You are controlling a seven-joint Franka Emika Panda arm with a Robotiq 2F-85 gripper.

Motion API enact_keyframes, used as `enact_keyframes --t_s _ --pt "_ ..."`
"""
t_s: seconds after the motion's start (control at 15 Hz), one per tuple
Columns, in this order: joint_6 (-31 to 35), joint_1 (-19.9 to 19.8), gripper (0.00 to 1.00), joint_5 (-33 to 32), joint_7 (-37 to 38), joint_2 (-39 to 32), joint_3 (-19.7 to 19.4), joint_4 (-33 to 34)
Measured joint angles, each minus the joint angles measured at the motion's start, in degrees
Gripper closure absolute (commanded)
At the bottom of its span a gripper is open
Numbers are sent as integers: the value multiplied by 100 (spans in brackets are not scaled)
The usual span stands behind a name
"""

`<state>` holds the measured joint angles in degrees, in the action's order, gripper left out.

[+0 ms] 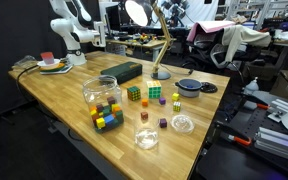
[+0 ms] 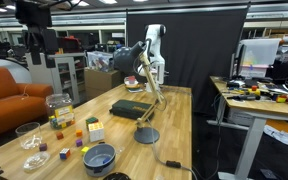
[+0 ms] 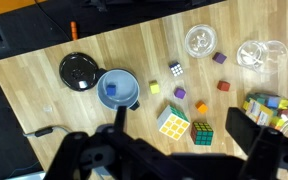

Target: Place the glass lid on top of the glass container

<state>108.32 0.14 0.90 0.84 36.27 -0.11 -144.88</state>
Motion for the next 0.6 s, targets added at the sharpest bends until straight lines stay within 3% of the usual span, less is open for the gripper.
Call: enact_keyframes --t_s 0.6 --pt "11 55 0 39 0 -47 9 -121"
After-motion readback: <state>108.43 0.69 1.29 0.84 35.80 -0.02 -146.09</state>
